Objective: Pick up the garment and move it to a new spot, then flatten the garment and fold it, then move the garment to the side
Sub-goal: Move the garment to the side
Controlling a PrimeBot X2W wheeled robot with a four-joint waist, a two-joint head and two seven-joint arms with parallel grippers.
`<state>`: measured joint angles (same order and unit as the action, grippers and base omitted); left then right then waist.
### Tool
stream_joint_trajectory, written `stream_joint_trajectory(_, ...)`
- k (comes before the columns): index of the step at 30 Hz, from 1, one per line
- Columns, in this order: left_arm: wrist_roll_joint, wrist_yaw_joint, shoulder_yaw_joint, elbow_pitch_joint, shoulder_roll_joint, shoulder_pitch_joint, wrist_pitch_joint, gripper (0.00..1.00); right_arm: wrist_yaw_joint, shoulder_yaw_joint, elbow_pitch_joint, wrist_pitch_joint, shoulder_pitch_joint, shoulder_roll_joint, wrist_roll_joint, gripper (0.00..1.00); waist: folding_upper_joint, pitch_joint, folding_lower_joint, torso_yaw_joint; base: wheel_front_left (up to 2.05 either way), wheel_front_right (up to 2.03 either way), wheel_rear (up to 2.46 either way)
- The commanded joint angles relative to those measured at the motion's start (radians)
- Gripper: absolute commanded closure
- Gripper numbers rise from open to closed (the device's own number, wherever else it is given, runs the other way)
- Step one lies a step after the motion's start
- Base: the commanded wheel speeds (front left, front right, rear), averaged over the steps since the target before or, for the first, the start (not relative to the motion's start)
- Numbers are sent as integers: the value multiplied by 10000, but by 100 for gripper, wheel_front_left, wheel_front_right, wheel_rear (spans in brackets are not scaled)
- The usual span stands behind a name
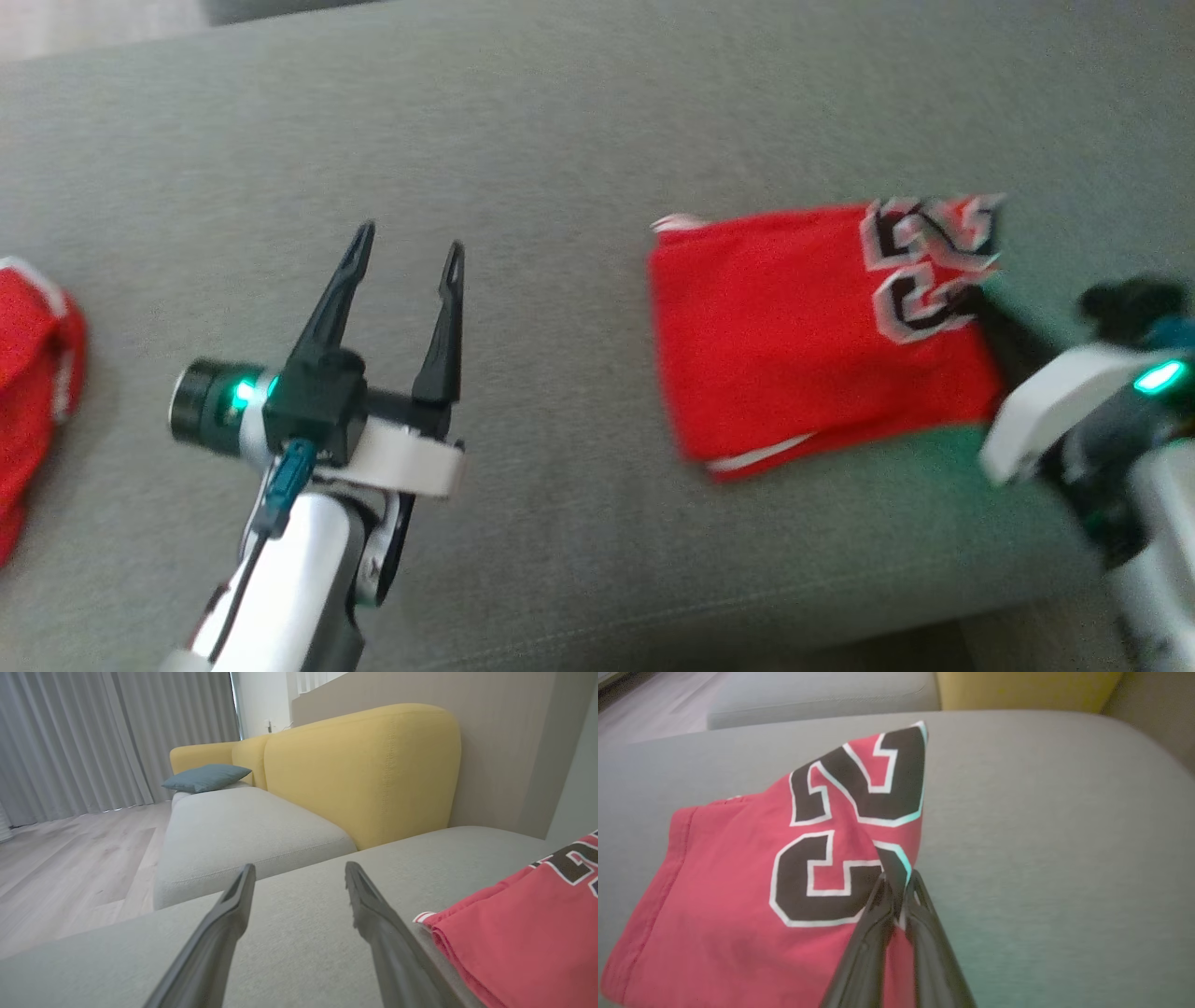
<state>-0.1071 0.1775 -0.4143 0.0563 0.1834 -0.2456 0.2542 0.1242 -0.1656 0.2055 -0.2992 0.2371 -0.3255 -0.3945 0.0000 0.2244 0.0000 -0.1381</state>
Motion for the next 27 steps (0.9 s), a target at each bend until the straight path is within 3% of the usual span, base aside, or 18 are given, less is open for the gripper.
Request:
stream_joint_trajectory(1, 61, -38, 278, -376, 168, -529, 52, 0, 65, 103, -294, 28, 525, -401, 34, 100, 0, 365, 0, -465, 0, 0, 0)
stream_joint_trajectory(13, 449, -343, -244, -554, 128, -1666, -48, 0, 65, 2115, 594, 49, 2086, -1790, 347, 100, 0, 1478, 0, -985, 0, 0, 0)
stream_joint_trajectory(27, 749, -574, -687, -722, 70, -2643, -75, 0, 65, 3249, 1296, 640, 3183, -1783, 1081, 100, 0, 2849, 0, -780, 0, 0, 0)
